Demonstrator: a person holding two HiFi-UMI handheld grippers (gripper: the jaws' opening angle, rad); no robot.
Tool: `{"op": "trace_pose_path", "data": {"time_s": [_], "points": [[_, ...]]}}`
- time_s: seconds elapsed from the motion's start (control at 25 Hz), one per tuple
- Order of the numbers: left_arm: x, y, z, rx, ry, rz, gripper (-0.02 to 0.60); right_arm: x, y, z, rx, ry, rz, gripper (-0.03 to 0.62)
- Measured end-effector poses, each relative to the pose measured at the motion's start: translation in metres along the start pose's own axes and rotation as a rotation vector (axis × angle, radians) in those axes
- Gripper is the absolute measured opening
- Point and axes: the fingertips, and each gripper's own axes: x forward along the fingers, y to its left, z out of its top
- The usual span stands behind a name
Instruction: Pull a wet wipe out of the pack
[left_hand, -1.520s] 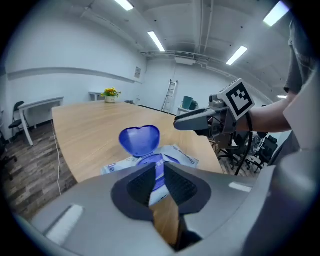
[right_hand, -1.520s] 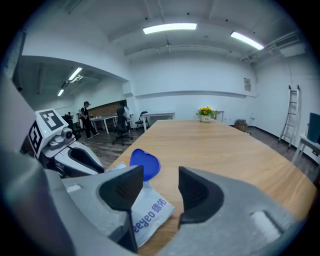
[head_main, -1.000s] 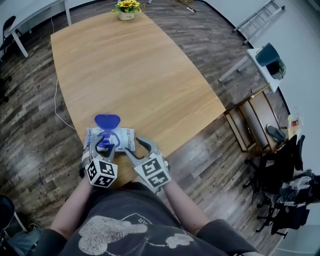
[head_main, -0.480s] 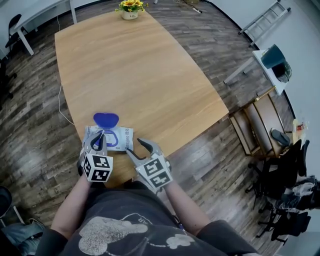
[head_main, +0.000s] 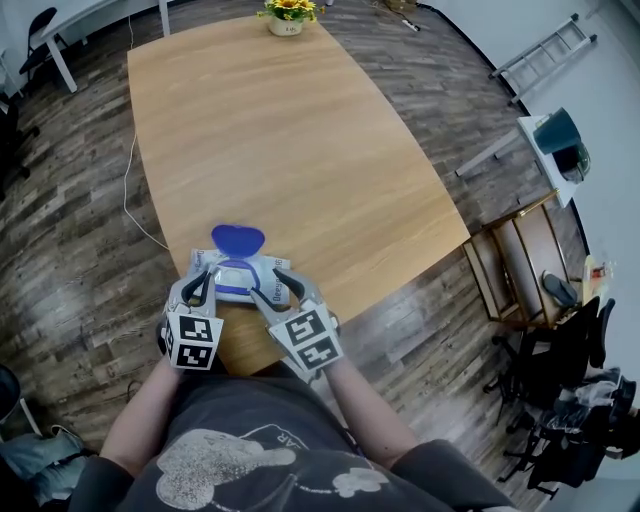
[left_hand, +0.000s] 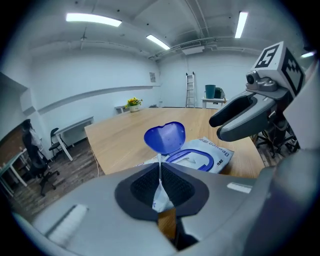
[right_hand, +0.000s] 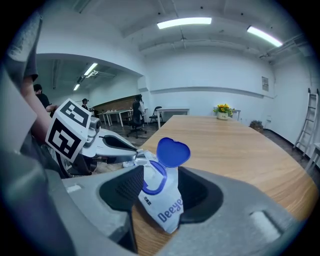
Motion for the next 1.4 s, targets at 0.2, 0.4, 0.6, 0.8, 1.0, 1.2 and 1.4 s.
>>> {"op": "trace_pose_path", "data": {"time_s": [0.2, 0.4, 0.6, 0.8, 1.0, 1.2, 1.4], "points": [[0.003, 0.006, -0.015, -0.019, 0.03, -0.054, 0.034, 0.02, 0.015, 0.007, 0.003, 0.028, -0.001, 0.169], [0.008, 0.006, -0.024, -0.002, 0.052, -0.124, 0.032, 0.038, 0.025, 0.004, 0.017, 0.084, -0.018, 0.15], [0.011, 0.005, -0.027, 0.012, 0.052, -0.185, 0.031, 0.064, 0.034, -0.007, -0.001, 0.192, -0.025, 0.137], [0.01, 0.002, -0.03, 0.012, 0.045, -0.237, 0.031, 0.082, 0.035, -0.024, -0.014, 0.313, -0.051, 0.137], [0.01, 0.0, -0.031, 0.024, 0.044, -0.281, 0.031, 0.088, 0.033, -0.025, 0.024, 0.354, -0.086, 0.121], [0.01, -0.002, -0.033, 0.025, 0.046, -0.311, 0.031, 0.089, 0.032, -0.027, 0.052, 0.39, -0.089, 0.114], [0.01, -0.003, -0.033, 0.027, 0.046, -0.332, 0.031, 0.088, 0.032, -0.027, 0.074, 0.383, -0.107, 0.094]]}}
